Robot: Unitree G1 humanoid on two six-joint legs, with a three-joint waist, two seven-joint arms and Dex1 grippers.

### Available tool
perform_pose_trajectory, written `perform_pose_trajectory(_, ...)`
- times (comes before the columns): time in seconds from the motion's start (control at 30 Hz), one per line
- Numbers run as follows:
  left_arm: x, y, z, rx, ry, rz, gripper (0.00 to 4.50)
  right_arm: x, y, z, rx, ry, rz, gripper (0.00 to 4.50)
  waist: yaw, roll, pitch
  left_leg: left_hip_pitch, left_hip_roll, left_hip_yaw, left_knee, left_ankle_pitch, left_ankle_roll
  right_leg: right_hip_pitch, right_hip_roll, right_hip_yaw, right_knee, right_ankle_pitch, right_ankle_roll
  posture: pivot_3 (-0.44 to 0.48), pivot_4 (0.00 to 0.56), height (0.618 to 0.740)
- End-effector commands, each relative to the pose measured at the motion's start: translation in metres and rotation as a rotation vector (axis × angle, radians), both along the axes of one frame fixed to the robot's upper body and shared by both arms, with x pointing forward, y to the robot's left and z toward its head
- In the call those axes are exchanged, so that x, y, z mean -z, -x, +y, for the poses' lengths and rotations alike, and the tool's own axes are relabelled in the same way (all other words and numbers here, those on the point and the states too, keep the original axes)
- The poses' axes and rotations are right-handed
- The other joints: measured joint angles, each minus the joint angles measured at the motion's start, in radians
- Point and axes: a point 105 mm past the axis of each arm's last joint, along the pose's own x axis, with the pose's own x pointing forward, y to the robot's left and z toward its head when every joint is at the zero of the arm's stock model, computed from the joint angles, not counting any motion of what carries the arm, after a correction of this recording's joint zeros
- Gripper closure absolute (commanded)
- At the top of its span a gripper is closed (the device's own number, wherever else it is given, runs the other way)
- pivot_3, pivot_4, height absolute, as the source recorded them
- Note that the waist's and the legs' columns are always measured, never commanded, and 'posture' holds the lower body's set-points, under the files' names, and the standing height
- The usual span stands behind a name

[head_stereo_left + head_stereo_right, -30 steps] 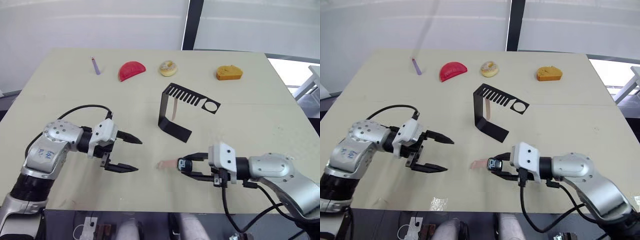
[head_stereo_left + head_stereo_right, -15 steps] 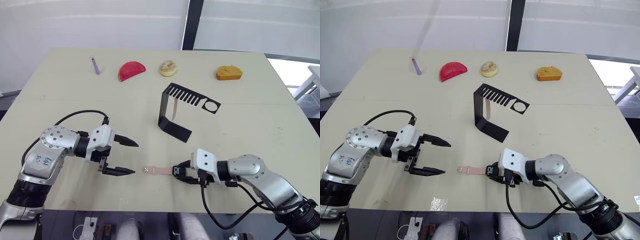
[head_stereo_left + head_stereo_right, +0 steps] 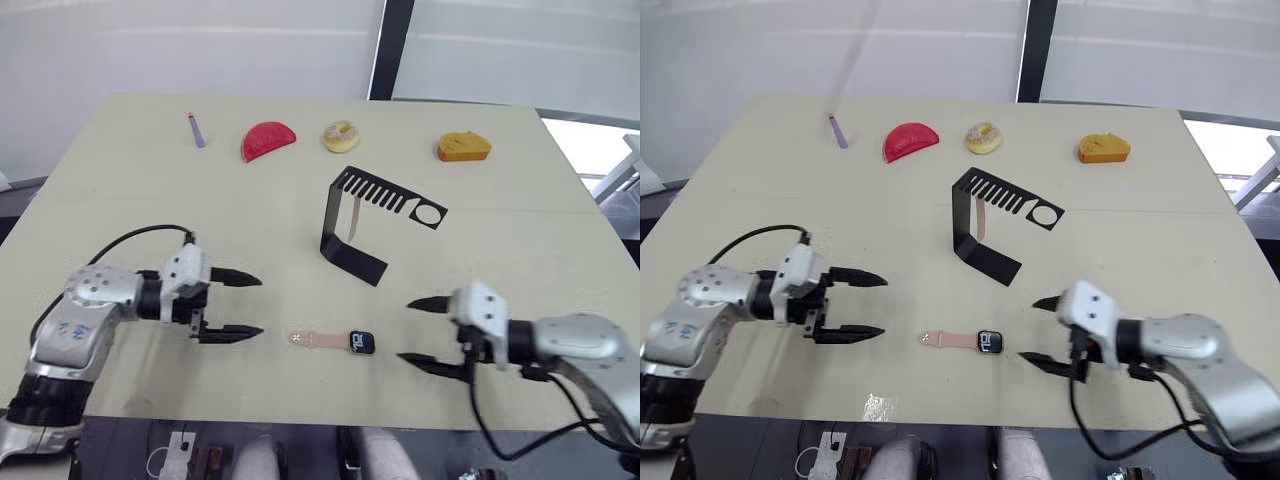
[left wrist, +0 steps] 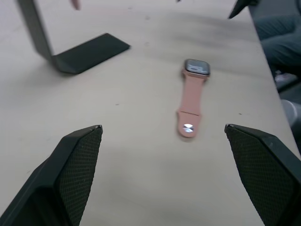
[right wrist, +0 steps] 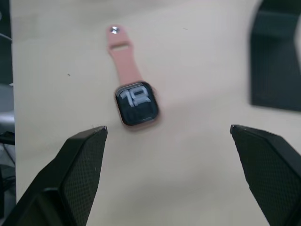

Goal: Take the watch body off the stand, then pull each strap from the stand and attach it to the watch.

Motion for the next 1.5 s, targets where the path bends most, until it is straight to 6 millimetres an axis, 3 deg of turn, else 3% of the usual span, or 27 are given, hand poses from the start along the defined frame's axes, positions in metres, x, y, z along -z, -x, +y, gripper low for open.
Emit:
perform_pose_trajectory(0.03, -0.017, -0.006, 0.03, -0.173, 0.097, -0.003, 0.0, -0.017, 0.014, -0.036, 0.143, -0.037, -0.045, 0.01, -0.001, 0.0, 0.0, 0.001, 0.0, 0.0, 0.0, 0.0, 0.0, 0.0, 0.0, 0.0, 0.0, 0.0, 0.0, 0.0, 0.15, 0.737)
perform_pose_trajectory(0.23, -0.023, -0.011, 0.093, -0.442, 0.193, 0.029, 0.0, -0.013, 0.037, -0.091, 0.426, -0.07, -0.065, 0.01, -0.007, 0.0, 0.0, 0.003, 0.0, 0.001, -0.001, 0.0, -0.001, 0.001, 0.0, 0.001, 0.0, 0.0, 0.0, 0.0, 0.15, 0.737)
perform_pose_trajectory(0.4, -0.015, -0.01, 0.105, -0.478, 0.128, 0.01, 0.0, -0.013, 0.041, -0.101, 0.482, -0.099, -0.074, 0.01, -0.005, 0.0, 0.0, 0.003, 0.0, 0.002, -0.001, -0.001, -0.001, 0.001, 0.0, 0.001, 0.0, 0.0, 0.0, 0.0, 0.15, 0.737)
perform_pose_trajectory(0.5, -0.015, -0.013, 0.087, -0.437, 0.131, -0.008, 0.0, -0.012, 0.034, -0.089, 0.451, -0.121, -0.081, 0.01, -0.003, 0.0, 0.0, 0.003, 0.0, 0.001, -0.001, -0.001, -0.001, 0.001, 0.0, 0.0, 0.0, 0.0, 0.0, 0.0, 0.15, 0.737)
perform_pose_trajectory(0.63, -0.022, -0.007, 0.039, -0.298, 0.155, -0.039, 0.0, -0.012, 0.02, -0.06, 0.381, -0.167, -0.091, 0.01, -0.003, -0.001, 0.0, 0.003, 0.0, 0.002, -0.001, -0.001, -0.001, 0.001, -0.001, 0.001, 0.0, 0.0, 0.0, 0.0, 0.15, 0.737)
perform_pose_trajectory(0.73, -0.035, 0.002, -0.004, -0.2, 0.226, -0.068, 0.0, -0.016, 0.002, -0.03, 0.337, -0.231, -0.132, 0.01, -0.007, -0.001, 0.0, 0.002, 0.0, 0.001, -0.001, -0.001, -0.001, 0.001, 0.0, 0.001, 0.001, 0.0, 0.0, 0.0, 0.15, 0.737)
perform_pose_trajectory(0.87, -0.047, 0.006, -0.042, -0.16, 0.314, -0.109, 0.0, -0.014, -0.032, 0.009, 0.339, -0.326, -0.158, 0.01, -0.013, -0.001, -0.001, 0.003, 0.001, 0.002, -0.001, 0.0, -0.004, 0.001, 0.001, 0.002, 0.002, 0.0, 0.0, 0.0, 0.15, 0.737)
perform_pose_trajectory(0.97, -0.053, 0.003, -0.059, -0.173, 0.366, -0.117, 0.0, -0.009, -0.056, 0.03, 0.36, -0.363, -0.146, 0.84, -0.012, 0.0, 0.0, 0.003, 0.0, 0.002, 0.001, 0.001, -0.004, 0.001, 0.001, 0.002, 0.004, 0.0, 0.0, 0.0, 0.15, 0.737)
perform_pose_trajectory(1.2, -0.053, 0.002, -0.087, -0.163, 0.384, -0.127, 0.0, 0.005, -0.1, 0.065, 0.378, -0.374, -0.14, 4.4, -0.007, 0.0, 0.0, 0.002, 0.0, 0.002, 0.001, 0.001, -0.003, -0.001, 0.001, 0.002, 0.003, 0.0, 0.0, 0.0, 0.15, 0.737)
perform_pose_trajectory(1.5, -0.051, -0.001, -0.099, -0.156, 0.381, -0.124, 0.0, 0.029, -0.125, 0.083, 0.389, -0.332, -0.09, 4.47, -0.009, 0.0, 0.0, 0.002, 0.0, 0.002, 0.001, 0.001, -0.003, -0.001, 0.001, 0.002, 0.004, 0.0, 0.0, 0.0, 0.15, 0.737)
